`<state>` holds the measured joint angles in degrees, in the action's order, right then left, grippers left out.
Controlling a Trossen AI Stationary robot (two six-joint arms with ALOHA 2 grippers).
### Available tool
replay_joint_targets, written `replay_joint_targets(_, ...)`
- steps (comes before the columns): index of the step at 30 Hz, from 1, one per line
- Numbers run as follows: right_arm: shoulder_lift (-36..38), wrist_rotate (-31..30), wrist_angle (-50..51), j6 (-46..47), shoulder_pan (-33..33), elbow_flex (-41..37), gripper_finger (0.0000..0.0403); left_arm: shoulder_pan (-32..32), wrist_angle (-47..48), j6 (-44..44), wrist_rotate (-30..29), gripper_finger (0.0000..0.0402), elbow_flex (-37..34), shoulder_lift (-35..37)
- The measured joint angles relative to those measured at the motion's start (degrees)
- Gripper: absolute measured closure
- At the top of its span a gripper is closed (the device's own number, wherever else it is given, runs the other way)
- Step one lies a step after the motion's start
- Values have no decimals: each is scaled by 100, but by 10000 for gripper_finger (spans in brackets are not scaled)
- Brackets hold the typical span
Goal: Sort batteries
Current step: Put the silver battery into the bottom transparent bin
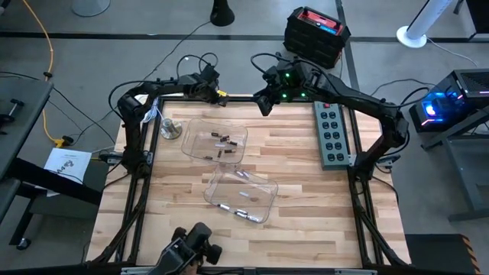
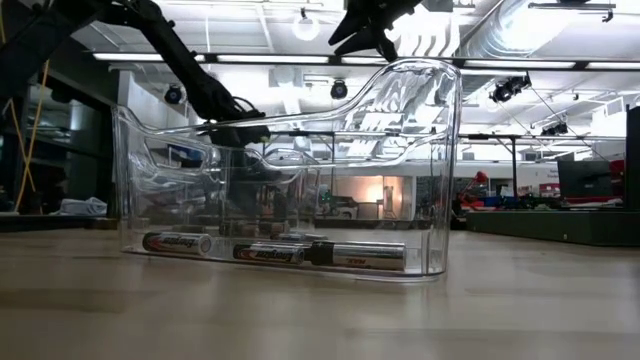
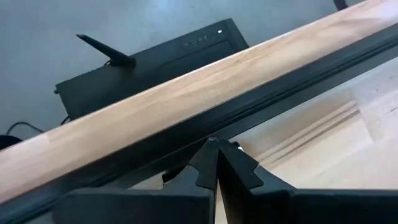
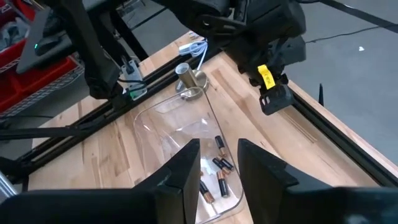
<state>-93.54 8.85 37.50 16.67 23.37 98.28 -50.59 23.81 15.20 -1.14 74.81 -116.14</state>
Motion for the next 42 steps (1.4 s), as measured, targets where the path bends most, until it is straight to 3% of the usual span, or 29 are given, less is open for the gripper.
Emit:
replay_joint_targets(6,0,21,-8,-15,-4,0,306,26,-112,462,499,402,-500,100)
replay_joint_targets(15,0,26,-5,-63,-2,0,307,478,230,516,229,401,-720,912)
replay_joint_targets(22,0,65,-2,-168,-6,0,307,548,141,-518,-255,401,-684,2134)
replay_joint_targets(27,0,65,-2,-170,-6,0,307,393,243,-1015,-247,398,-680,2131)
replay_joint_targets(34,0,156,0,-39,-27,0,307,264,295,356,-25,330,-682,1239)
replay_joint_targets(42,-2,214,228,-29,-67,0,307,384,533,1146,-127,225,-680,931)
